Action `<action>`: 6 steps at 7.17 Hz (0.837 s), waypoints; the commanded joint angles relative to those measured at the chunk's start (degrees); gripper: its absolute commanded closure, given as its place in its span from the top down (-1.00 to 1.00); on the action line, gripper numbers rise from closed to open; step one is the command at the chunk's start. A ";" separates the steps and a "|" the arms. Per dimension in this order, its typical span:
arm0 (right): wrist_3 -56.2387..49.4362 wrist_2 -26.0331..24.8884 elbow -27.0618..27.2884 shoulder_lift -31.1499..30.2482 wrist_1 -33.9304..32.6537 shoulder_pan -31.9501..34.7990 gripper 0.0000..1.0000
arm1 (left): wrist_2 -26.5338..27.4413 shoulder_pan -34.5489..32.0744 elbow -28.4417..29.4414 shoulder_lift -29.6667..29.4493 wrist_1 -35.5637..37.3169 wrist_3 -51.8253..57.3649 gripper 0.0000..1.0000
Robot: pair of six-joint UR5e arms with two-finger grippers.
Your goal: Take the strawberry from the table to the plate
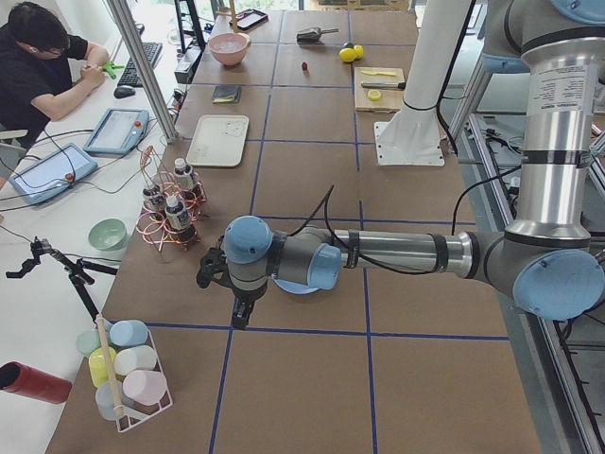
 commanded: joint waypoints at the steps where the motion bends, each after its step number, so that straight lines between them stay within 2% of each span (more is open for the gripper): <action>1: 4.57 1.27 -0.49 1.53 3.33 -1.98 1.00 | -0.18 4.72 2.11 4.23 -17.93 -16.02 1.00; 3: 6.31 1.28 -0.84 1.53 5.65 -3.75 1.00 | 0.17 11.66 2.21 7.48 -30.08 -31.16 0.96; 4: 10.60 1.28 -0.76 1.62 6.26 -4.18 1.00 | 0.43 14.39 2.56 9.59 -35.71 -36.27 0.95; 5: 14.55 1.37 -0.76 1.62 8.79 -4.80 1.00 | 1.91 16.59 3.69 11.26 -41.86 -41.20 0.95; 6: 17.03 1.28 -0.93 1.45 10.82 -5.93 1.00 | 5.67 20.62 4.22 11.80 -46.01 -47.42 0.95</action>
